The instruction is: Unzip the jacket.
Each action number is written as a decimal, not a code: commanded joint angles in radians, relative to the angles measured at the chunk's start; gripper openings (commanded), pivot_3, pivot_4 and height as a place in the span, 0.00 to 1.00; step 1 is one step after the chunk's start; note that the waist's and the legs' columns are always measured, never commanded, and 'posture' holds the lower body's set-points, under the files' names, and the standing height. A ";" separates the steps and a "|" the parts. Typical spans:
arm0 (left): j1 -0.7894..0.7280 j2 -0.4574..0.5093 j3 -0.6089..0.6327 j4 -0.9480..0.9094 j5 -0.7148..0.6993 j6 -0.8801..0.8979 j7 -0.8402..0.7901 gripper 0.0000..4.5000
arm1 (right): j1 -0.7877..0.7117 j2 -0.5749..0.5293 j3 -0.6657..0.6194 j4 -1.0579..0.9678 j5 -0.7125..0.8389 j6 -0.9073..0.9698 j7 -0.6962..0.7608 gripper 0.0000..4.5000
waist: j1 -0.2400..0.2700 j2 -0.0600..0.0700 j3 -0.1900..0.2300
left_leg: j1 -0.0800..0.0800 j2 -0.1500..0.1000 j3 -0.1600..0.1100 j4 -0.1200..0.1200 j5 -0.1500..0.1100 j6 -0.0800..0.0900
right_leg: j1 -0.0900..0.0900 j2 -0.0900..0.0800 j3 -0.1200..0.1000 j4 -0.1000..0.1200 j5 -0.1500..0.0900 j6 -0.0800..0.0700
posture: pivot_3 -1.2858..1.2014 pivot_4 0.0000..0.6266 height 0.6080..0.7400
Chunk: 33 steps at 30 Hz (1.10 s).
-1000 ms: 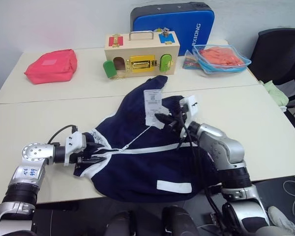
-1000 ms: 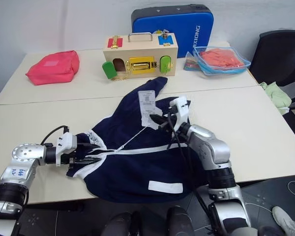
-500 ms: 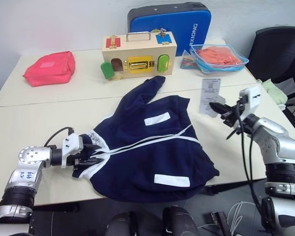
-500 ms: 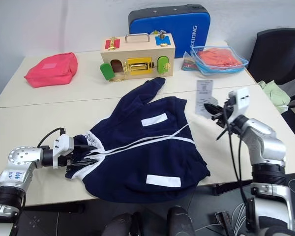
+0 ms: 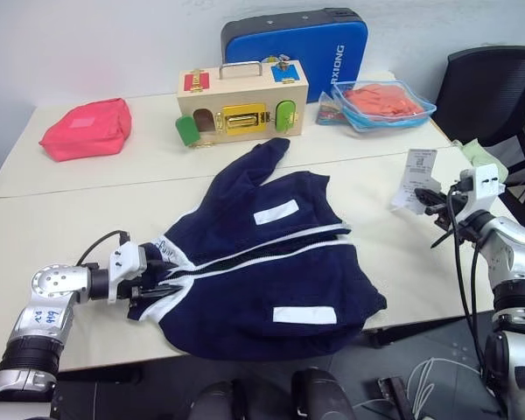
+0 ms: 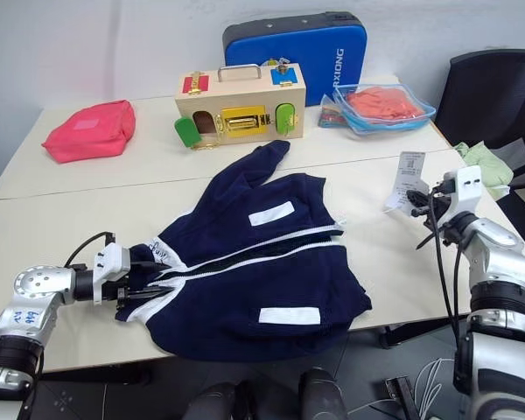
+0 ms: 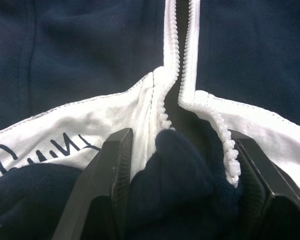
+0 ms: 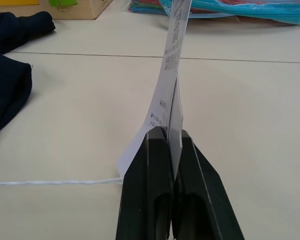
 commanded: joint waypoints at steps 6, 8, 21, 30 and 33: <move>0.065 0.020 -0.024 0.106 0.068 -0.047 -0.010 0.57 | 0.016 0.073 0.014 -0.058 -0.017 -0.005 -0.006 0.00 | -0.002 0.000 0.000 | 0.000 0.000 0.000 0.000 0.001 -0.001 | 0.000 0.000 0.000 0.000 0.000 0.000 | 0.52 0.24 1.00; 0.072 0.009 0.007 0.069 0.015 -0.061 -0.035 0.57 | 0.051 0.072 0.013 -0.096 -0.016 0.015 -0.004 0.00 | -0.003 0.000 0.000 | 0.000 0.001 0.000 0.000 0.000 -0.001 | 0.000 0.000 0.000 -0.001 0.000 0.000 | 0.52 0.24 1.00; 0.310 0.145 0.417 -0.474 -0.347 0.368 -0.001 1.00 | 0.284 -0.251 -0.010 -0.272 0.004 0.002 0.430 0.59 | 0.024 -0.016 0.015 | -0.020 0.001 -0.001 0.008 -0.002 0.002 | -0.012 -0.001 0.000 -0.005 0.001 0.001 | 0.52 0.24 1.00; 0.653 0.052 0.630 -0.577 -0.185 0.167 0.056 1.00 | 0.444 -0.298 -0.043 -0.433 0.153 -0.262 0.854 0.99 | 0.026 -0.020 0.019 | -0.018 0.001 0.000 0.008 -0.004 0.002 | -0.011 0.000 0.000 -0.005 0.001 0.003 | 0.52 0.24 1.00; 0.683 0.011 0.627 -0.612 -0.170 0.151 0.097 1.00 | 0.561 -0.301 0.010 -0.538 0.195 -0.371 0.879 0.99 | 0.052 -0.021 0.019 | -0.019 0.001 -0.002 0.009 -0.010 0.001 | -0.011 -0.001 -0.001 -0.006 0.002 0.002 | 0.52 0.24 1.00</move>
